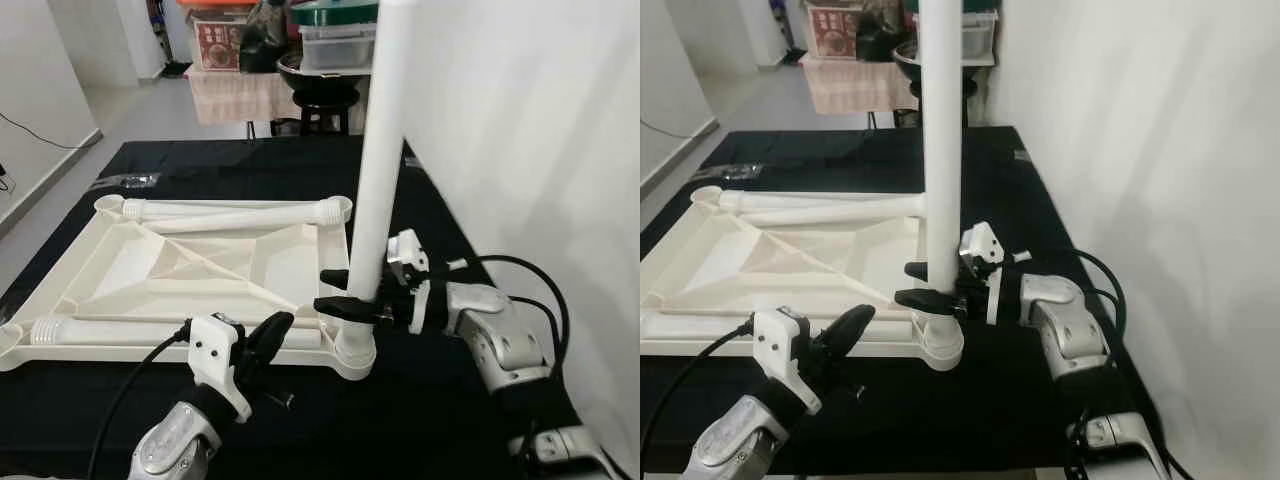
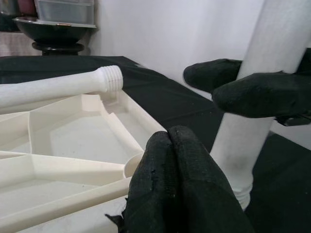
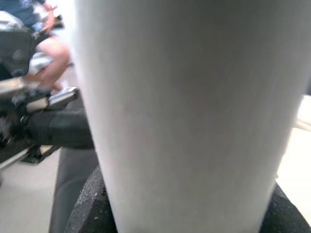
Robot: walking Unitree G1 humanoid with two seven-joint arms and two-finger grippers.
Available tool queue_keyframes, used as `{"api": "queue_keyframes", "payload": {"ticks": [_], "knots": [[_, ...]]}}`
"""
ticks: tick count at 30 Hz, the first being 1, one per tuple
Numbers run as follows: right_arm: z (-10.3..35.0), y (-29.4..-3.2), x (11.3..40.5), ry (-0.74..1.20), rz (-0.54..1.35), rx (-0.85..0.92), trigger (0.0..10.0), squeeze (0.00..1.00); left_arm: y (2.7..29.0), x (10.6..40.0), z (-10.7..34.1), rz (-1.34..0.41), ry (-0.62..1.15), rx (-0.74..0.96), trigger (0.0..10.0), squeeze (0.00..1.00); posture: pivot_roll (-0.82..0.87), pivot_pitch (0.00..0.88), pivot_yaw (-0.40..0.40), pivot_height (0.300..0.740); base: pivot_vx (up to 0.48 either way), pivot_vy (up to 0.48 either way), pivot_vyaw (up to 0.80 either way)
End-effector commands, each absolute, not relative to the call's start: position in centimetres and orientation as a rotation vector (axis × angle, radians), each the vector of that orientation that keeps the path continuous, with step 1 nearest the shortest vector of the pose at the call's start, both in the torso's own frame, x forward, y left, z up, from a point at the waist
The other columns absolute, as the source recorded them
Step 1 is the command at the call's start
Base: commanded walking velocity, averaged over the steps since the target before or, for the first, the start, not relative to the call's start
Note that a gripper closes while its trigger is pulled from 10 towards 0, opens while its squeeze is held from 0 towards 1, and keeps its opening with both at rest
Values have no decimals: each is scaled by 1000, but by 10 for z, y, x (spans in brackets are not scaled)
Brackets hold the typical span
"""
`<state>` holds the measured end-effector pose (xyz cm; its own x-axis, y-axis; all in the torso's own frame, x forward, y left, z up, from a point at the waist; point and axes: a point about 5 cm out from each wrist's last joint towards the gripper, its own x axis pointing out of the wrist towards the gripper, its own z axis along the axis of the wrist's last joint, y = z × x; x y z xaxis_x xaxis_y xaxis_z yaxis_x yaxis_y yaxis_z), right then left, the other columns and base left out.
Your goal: Building children table
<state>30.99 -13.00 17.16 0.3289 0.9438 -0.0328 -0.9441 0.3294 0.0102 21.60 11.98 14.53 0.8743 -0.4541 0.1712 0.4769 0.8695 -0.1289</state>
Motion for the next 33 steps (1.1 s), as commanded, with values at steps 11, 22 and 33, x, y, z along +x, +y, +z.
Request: {"api": "queue_keyframes", "payload": {"ticks": [11, 22, 33], "knots": [[138, -113, 304, 167, 546, -8, 0, 0, 126, 219, 146, -488, -138, -176, 10000, 0, -101, 14, 0, 740, 0, 0, 0], [153, -102, 304, 153, 857, 12, 10000, 1000, 125, 221, 146, -489, -138, -181, 10000, 0, -89, 7, -6, 740, 0, 0, 0], [184, -118, 321, 52, 1193, -52, 10000, 0, 123, 221, 146, -485, -140, -186, 10000, 0, -75, 0, -19, 740, 0, 0, 0]]}}
